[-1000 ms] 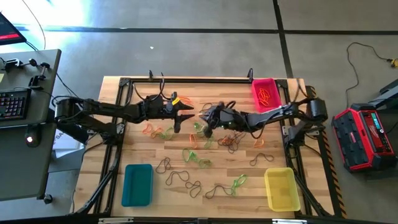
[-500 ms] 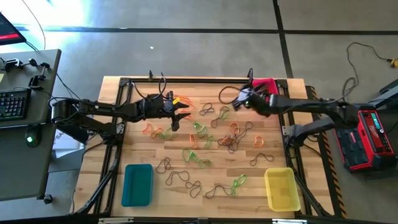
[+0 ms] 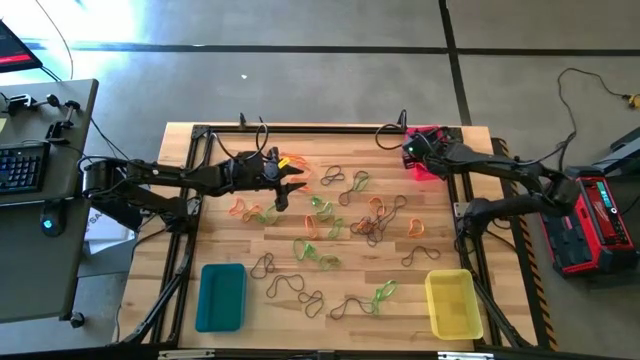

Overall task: Sort rubber bands into baskets
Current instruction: Put the orange rubber band into the red bin

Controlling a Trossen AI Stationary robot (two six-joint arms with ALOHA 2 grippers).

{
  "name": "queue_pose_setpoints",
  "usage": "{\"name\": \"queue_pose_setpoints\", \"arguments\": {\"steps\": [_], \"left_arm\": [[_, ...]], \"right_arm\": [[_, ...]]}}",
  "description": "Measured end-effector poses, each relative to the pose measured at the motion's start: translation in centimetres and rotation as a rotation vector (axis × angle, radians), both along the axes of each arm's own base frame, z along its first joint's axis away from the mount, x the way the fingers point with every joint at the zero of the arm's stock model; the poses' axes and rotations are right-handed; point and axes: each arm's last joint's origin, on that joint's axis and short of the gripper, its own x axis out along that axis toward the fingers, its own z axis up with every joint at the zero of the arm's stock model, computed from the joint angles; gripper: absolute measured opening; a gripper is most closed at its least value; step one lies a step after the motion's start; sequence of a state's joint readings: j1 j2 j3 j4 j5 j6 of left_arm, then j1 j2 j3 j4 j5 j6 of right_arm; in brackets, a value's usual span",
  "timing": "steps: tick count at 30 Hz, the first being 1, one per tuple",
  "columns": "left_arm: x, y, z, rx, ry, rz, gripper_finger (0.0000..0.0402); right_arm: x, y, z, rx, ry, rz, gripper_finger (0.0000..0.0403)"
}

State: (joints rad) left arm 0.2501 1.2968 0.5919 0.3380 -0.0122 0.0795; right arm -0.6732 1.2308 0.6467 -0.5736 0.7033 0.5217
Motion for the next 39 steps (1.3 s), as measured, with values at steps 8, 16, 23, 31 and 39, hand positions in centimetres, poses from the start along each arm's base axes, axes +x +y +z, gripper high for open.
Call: {"name": "queue_pose_setpoints", "arguments": {"steps": [8, 16, 23, 31, 39], "left_arm": [[0.0, 0.0, 0.1, -0.005, -0.012, 0.003, 0.017], [0.0, 0.0, 0.1, -0.012, -0.014, 0.005, 0.017], [0.0, 0.0, 0.1, -0.012, -0.011, 0.005, 0.017], [0.0, 0.0, 0.1, -0.011, -0.013, 0.005, 0.017], [0.0, 0.0, 0.1, -0.006, -0.011, 0.003, 0.017]], "right_arm": [[-1.9, -0.7, -1.7, 0.073, -0.041, -0.091, 0.0029], [-1.5, -1.1, -0.6, 0.087, -0.025, -0.019, 0.0135], [0.0, 1.1, 4.8, 0.208, 0.009, 0.22, 0.0166], [2.6, 6.6, 8.5, 0.41, -0.067, 0.688, 0.0156], [4.0, 11.8, 7.7, 0.588, -0.026, 0.906, 0.014]]}}
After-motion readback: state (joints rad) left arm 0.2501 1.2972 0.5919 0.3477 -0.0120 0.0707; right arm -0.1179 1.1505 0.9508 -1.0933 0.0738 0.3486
